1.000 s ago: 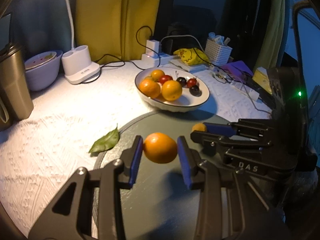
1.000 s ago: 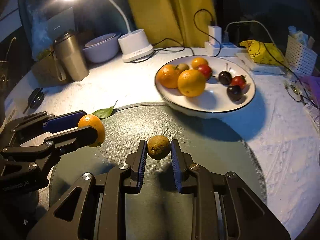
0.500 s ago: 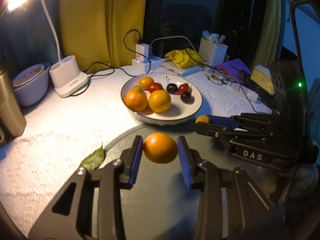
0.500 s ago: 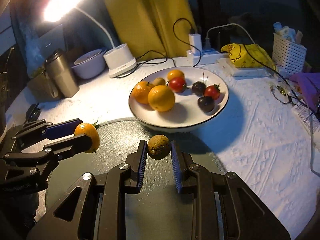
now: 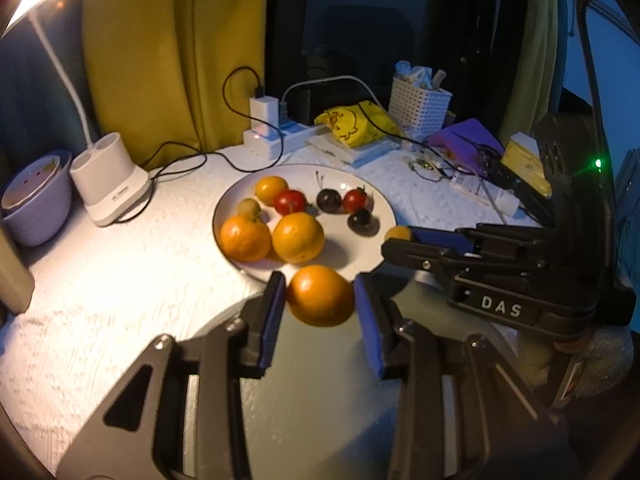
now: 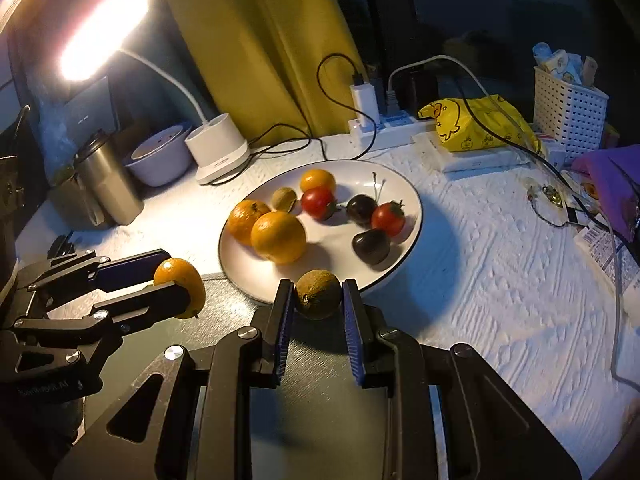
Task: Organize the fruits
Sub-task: 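Carry the orange with the left tool while the right tool carries the brown fruit to the bowl, then open the left tool in the bowl while the right tool releases the brown fruit there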
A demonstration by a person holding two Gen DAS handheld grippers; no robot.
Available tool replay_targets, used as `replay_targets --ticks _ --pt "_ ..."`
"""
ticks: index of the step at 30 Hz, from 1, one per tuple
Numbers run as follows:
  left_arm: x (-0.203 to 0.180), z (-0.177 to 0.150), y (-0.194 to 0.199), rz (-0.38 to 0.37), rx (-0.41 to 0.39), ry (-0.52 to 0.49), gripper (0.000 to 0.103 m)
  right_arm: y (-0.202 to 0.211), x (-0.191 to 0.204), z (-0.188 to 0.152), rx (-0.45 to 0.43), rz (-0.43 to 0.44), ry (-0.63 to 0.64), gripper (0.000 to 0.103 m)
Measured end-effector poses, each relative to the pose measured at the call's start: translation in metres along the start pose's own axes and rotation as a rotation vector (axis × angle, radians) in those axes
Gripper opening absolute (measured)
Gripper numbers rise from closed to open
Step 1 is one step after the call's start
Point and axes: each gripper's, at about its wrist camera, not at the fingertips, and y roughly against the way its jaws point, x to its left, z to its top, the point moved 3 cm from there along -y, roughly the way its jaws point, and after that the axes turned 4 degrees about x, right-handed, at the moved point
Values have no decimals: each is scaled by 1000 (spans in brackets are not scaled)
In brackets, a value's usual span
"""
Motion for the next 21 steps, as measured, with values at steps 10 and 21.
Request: replay_targets --ticks 10,21 --pt "-5 14 -27 -5 22 -4 37 -9 -15 9 -14 -2 2 26" --pt "-9 21 -52 -16 61 1 37 -15 -19 11 -11 12 9 26"
